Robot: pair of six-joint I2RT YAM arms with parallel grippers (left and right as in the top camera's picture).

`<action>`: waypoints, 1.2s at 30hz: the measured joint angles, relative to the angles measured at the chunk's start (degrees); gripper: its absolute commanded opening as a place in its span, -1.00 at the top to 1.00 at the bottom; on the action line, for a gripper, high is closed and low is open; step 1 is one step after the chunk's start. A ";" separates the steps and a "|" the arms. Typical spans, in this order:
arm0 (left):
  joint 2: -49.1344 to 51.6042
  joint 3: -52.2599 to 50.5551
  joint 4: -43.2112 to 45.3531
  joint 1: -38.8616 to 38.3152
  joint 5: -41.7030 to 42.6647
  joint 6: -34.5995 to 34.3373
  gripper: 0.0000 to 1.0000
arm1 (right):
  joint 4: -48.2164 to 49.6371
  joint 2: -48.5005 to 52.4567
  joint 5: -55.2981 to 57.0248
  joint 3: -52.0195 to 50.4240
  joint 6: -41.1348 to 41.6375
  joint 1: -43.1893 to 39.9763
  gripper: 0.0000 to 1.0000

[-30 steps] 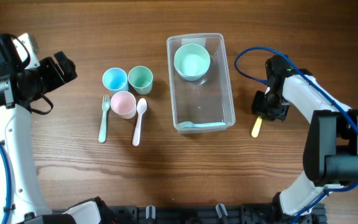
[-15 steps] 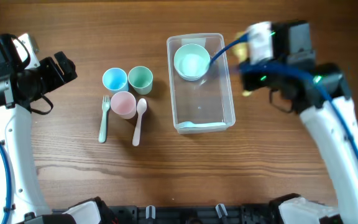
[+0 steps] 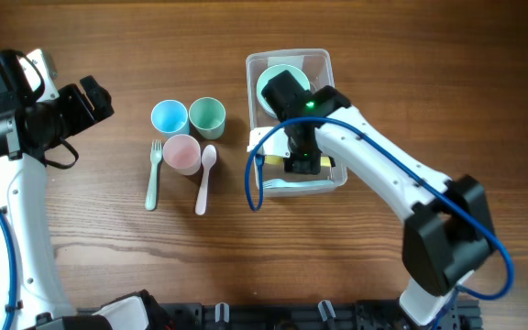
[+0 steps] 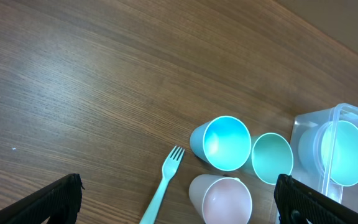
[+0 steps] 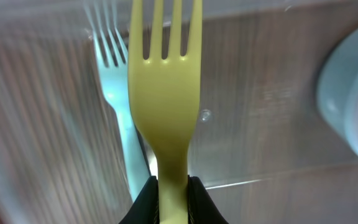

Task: Pack container
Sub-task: 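Place the yellow fork in the container and withdraw right arm, then move the left gripper to the pink cup and grasp it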

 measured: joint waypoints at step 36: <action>0.00 0.00 0.00 0.00 0.00 0.00 -1.00 | -9.44 -27.63 -0.76 12.79 68.70 -46.60 -1.00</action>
